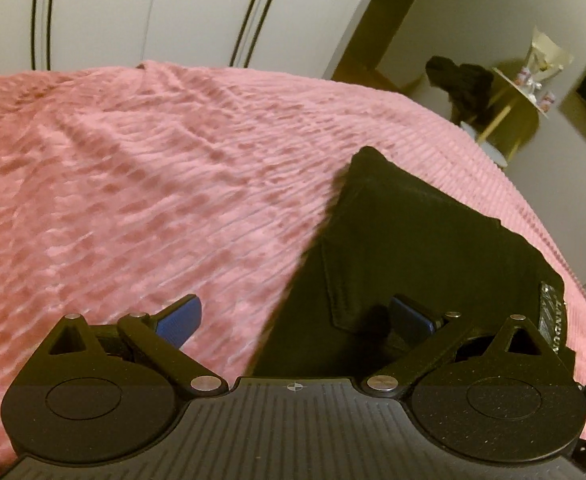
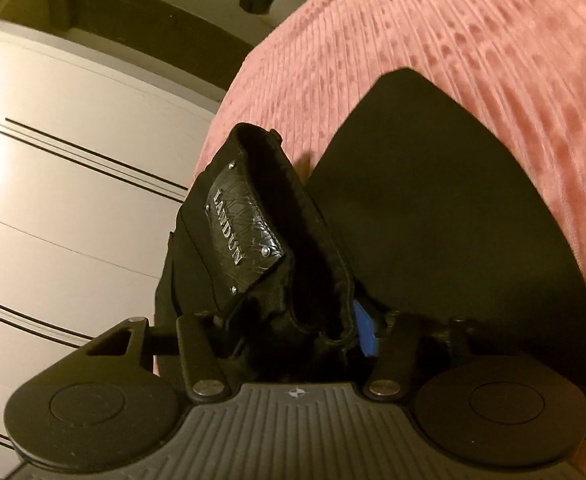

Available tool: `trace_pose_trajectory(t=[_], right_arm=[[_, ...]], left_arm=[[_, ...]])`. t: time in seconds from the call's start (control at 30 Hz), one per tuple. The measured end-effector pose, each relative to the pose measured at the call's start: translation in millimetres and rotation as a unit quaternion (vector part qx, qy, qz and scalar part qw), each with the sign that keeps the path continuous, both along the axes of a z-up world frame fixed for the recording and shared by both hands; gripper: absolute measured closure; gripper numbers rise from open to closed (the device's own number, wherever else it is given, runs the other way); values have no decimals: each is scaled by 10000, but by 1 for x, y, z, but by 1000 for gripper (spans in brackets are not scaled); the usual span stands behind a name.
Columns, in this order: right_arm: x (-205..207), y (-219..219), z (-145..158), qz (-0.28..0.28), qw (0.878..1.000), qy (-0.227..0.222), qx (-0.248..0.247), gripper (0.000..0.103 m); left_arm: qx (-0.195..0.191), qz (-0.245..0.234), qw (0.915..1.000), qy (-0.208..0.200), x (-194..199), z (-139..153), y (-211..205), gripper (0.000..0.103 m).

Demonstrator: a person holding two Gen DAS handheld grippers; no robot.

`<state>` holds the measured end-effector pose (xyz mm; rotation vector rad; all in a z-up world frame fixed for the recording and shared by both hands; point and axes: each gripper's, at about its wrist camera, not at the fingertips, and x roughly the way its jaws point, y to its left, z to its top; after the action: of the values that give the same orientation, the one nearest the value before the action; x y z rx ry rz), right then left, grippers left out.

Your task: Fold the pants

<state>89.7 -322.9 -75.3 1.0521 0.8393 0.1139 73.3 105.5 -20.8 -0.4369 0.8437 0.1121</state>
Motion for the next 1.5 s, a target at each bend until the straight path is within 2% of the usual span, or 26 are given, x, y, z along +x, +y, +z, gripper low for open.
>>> trace_pose_trajectory(t=[0.07,0.1,0.27,0.3,0.33,0.4,0.47,0.57,0.73,0.83,0.87,0.93,1.0,1.03,1.07,1.1,1.17,1.23,1.27,1.33,1.43,1.5], right_arm=[[4,1,-2,110,9999,-32,117,33],[7,2,-1,155,9998,-44,123,31],[13,11,2,242,9997,-14,-34,31],[11,13,2,227,9997,-1,-95,39],[11,16,4,200,9996,57,-211,55],[9,20,6,142,9994,61,-309,59],[9,28,18,150,9980,-22,-620,71],[3,42,52,130,9945,-457,-929,79],[-17,36,103,38,9878,-1476,-498,82],[-40,16,110,-274,9831,-1789,-258,83],[-47,9,107,-392,9830,-1777,-260,83],[-59,3,100,-541,9827,-1514,-925,83],[-57,4,83,-451,9827,-907,-1551,80],[-54,1,66,-367,9865,-455,-1532,72],[-52,-4,48,-361,9887,-24,-1453,63],[-55,-9,34,-446,9905,128,-1292,59],[-62,-21,18,-676,9955,41,-668,51],[-56,-27,4,-652,9978,63,39,47],[-56,-25,0,-616,9980,58,120,47],[-48,-23,0,-525,9986,71,17,47],[-35,-10,13,-516,9979,-67,-389,71],[-37,5,30,-495,9942,-293,-907,76]], left_arm=[[-61,-55,10000,1,2,-2,-2,0],[-95,-73,9999,15,3,-4,-2,0],[-294,31,9995,82,6,-9,3,0],[-324,44,9994,82,6,-9,4,0],[-318,53,9995,68,5,-10,4,0],[-272,28,9996,48,5,-9,2,0],[-222,3,9998,25,5,-8,1,0],[-191,69,9998,-44,1,-4,2,0],[-202,141,9993,-273,-8,6,6,0],[-132,3,9992,-381,-12,12,2,0],[-114,-62,9991,-394,-12,13,0,0],[-55,-215,9991,-355,-10,12,-6,0],[-5,-499,9985,-214,-4,8,-15,0],[48,-676,9977,-67,-1,5,-20,0],[95,-843,9964,62,2,2,-25,0],[122,-1009,9947,160,4,-1,-30,0],[132,-1279,9912,300,5,-6,-37,0],[199,-1405,9891,384,6,-9,-42,0],[207,-1429,9887,407,6,-11,-43,0],[174,-1451,9883,442,7,-14,-44,0],[137,-1423,9887,451,7,-15,-42,0],[153,-1368,9897,387,5,-13,-41,0]])
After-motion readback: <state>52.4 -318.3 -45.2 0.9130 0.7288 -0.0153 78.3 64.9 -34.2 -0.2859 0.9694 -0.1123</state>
